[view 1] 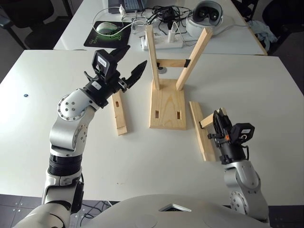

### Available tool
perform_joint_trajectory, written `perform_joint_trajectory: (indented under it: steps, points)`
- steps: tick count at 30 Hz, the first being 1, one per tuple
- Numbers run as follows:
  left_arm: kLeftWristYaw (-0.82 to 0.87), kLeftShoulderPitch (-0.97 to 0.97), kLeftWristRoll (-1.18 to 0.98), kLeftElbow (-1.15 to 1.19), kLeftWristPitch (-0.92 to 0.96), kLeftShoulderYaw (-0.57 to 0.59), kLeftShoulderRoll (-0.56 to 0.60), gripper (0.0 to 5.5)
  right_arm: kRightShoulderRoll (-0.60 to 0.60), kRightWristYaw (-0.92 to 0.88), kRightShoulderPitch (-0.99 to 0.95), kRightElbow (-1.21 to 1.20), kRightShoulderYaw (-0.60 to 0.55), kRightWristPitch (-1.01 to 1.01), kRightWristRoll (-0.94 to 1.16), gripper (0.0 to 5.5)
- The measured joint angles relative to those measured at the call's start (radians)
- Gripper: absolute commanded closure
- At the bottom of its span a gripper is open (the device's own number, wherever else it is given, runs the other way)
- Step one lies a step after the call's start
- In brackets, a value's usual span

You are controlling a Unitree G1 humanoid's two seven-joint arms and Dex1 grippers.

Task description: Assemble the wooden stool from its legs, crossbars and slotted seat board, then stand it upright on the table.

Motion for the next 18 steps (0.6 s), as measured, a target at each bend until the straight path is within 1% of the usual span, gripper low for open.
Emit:
perform_joint_trajectory:
  steps: [4,8,13,18]
  points:
    - [-0.002,0.000,0.000,0.000,0.003,-0.003,0.000,2.30,0.006,-0.003,-0.002,0.005,0.026,-0.017,-0.049,5.09]
    - [-0.001,-0.001,0.000,0.000,0.003,-0.002,-0.001,2.30,0.000,-0.021,-0.058,-0.027,0.035,0.087,-0.078,5.09]
    - [0.016,-0.001,0.002,-0.006,0.003,0.002,-0.002,2.30,-0.024,-0.026,-0.162,-0.062,0.033,0.274,-0.076,5.09]
    - [0.031,0.000,0.002,-0.023,0.005,0.003,-0.001,2.30,-0.036,-0.013,-0.161,-0.059,0.031,0.275,-0.077,5.09]
